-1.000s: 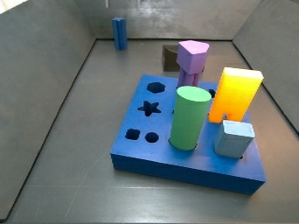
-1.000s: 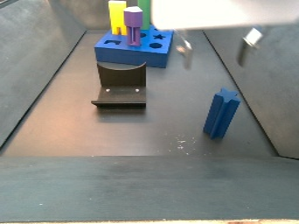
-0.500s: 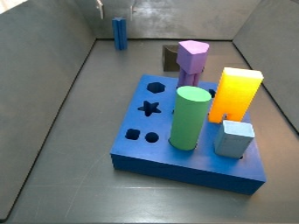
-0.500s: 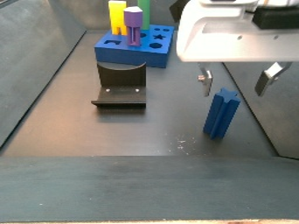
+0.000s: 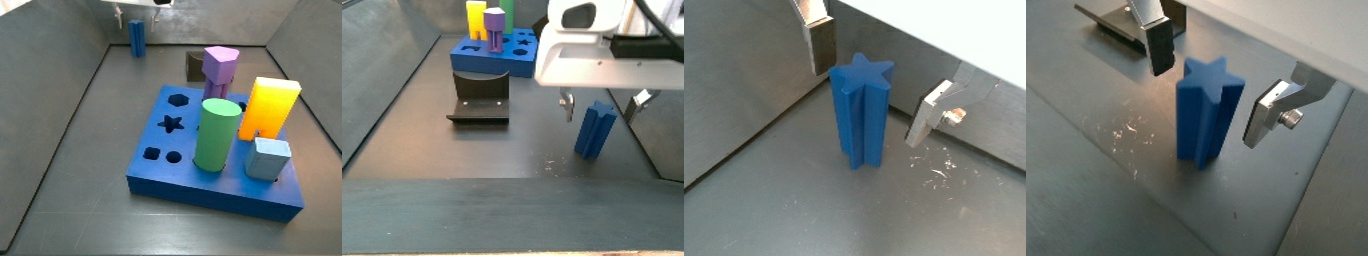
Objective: Pick up the star object. Move up. Move to above the board. Insert the star object.
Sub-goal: Pick up the star object.
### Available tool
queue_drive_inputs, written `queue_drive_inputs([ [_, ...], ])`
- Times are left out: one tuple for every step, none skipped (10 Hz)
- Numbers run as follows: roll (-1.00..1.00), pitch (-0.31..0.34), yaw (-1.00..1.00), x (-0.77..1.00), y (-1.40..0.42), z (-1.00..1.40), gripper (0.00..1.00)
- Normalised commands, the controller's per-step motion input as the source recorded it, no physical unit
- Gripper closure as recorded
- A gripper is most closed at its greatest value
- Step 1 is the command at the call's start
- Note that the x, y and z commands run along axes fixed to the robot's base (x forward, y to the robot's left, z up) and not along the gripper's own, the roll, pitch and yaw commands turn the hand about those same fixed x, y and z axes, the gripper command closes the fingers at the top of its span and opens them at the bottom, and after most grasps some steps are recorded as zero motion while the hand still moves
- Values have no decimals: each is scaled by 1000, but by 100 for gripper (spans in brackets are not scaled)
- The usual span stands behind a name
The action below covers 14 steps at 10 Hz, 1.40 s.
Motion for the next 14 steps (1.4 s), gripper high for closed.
queue_drive_inputs([
  [-146, -94, 0, 0, 0, -403, 0],
  [-124, -124, 0, 0, -6, -303, 0],
  [-20, -17, 0, 0, 0, -46, 0],
  [0, 0, 0, 0, 0, 0, 0],
  [0, 0, 0, 0, 0, 0, 100],
  [0, 0, 0, 0, 0, 0, 100],
  [0, 0, 0, 0, 0, 0, 100],
  [0, 0, 0, 0, 0, 0, 100],
  [0, 0, 0, 0, 0, 0, 100],
  [0, 0, 0, 0, 0, 0, 100],
  [0, 0, 0, 0, 0, 0, 100],
  [0, 0, 0, 0, 0, 0, 100],
  [0, 0, 0, 0, 0, 0, 100],
  [0, 0, 0, 0, 0, 0, 100],
])
